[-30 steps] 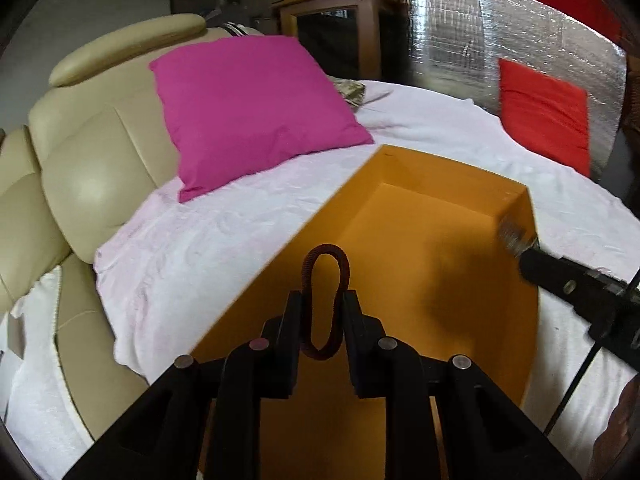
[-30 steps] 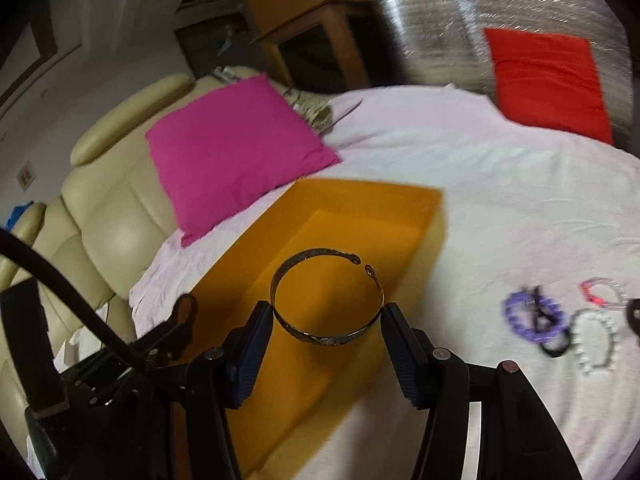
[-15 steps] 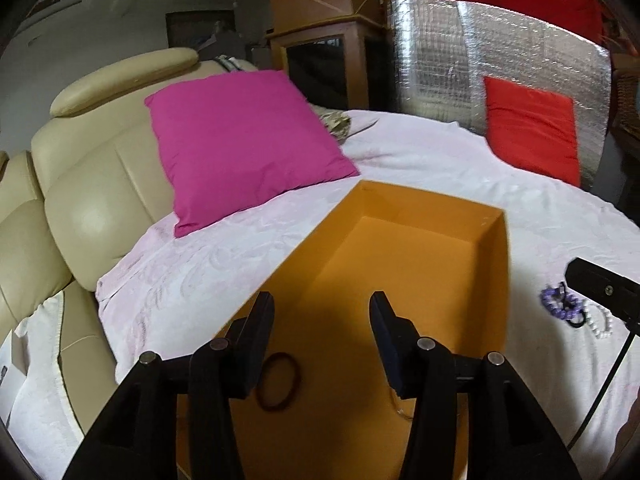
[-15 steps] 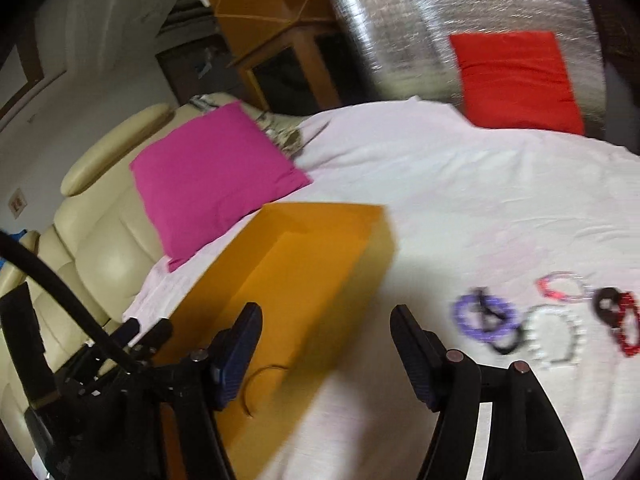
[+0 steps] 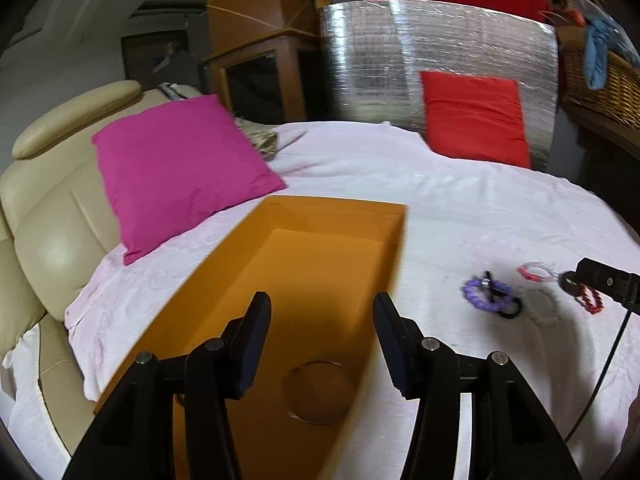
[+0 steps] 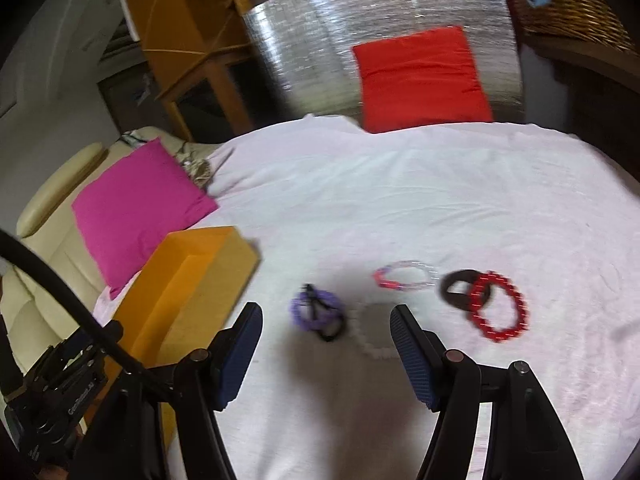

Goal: Organize jewelry
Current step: 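Open both tools to drop the maroon bracelet and silver bangle into the box, then move both open tools back toward the remaining bracelets, then grasp the purple bead bracelet with the left tool while the right tool grasps the red bead bracelet, then lift and carry both bead bracelets over the orange box, then open both tools to drop the purple and red bracelets into the box, then grasp the black hair tie with the left tool while the right tool grasps the black rubber ring, then lift and carry the black hair tie and black ring over the box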

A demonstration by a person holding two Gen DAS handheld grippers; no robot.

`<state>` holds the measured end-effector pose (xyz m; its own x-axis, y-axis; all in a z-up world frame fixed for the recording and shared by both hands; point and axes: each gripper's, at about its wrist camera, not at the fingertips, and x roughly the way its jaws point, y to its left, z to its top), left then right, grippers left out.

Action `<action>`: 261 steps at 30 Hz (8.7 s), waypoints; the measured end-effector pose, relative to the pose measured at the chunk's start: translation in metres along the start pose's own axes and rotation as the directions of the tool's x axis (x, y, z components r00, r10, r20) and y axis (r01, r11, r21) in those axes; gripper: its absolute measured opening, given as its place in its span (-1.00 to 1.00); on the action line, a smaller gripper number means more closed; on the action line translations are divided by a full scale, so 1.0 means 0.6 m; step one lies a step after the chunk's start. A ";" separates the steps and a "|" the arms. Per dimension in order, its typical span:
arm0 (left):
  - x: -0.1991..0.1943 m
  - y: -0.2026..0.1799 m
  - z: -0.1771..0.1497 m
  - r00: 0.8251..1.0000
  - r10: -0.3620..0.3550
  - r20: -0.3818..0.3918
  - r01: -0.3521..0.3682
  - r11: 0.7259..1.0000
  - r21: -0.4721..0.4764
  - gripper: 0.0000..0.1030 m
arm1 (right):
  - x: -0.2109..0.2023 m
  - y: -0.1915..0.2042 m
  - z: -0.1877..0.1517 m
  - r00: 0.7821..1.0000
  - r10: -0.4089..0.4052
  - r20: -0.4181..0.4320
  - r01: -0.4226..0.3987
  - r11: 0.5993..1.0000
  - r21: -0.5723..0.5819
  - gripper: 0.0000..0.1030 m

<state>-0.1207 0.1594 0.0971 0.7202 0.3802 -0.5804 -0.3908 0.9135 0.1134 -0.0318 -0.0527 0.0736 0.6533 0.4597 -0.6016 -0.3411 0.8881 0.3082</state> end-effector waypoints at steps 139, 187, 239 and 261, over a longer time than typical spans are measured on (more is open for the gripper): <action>0.120 0.182 0.021 0.955 -0.278 -0.103 0.250 0.943 -0.221 -0.81 | 0.155 0.238 -0.007 0.952 0.302 -0.055 -0.304 0.952 -0.025 -0.79; 0.057 -0.035 0.039 0.946 -0.319 -0.056 0.320 0.947 0.015 -0.06 | 0.041 -0.077 0.029 0.999 0.031 -0.039 -0.023 0.983 0.181 -0.59; 0.079 -0.181 0.002 0.839 -0.498 -0.216 0.527 0.844 0.101 -0.80 | 0.033 -0.181 0.053 0.995 -0.093 -0.022 0.096 0.975 0.201 -0.79; 0.050 -0.129 0.019 0.834 -0.530 -0.153 0.542 0.839 0.053 -0.80 | 0.080 -0.146 0.046 0.982 -0.187 -0.015 0.187 0.976 0.115 -0.82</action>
<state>-0.0621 0.1018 0.0800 0.7200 -0.1889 -0.6678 0.0934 0.9799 -0.1765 0.0479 -0.1084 0.0381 0.6950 0.2856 -0.6598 -0.1325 0.9529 0.2728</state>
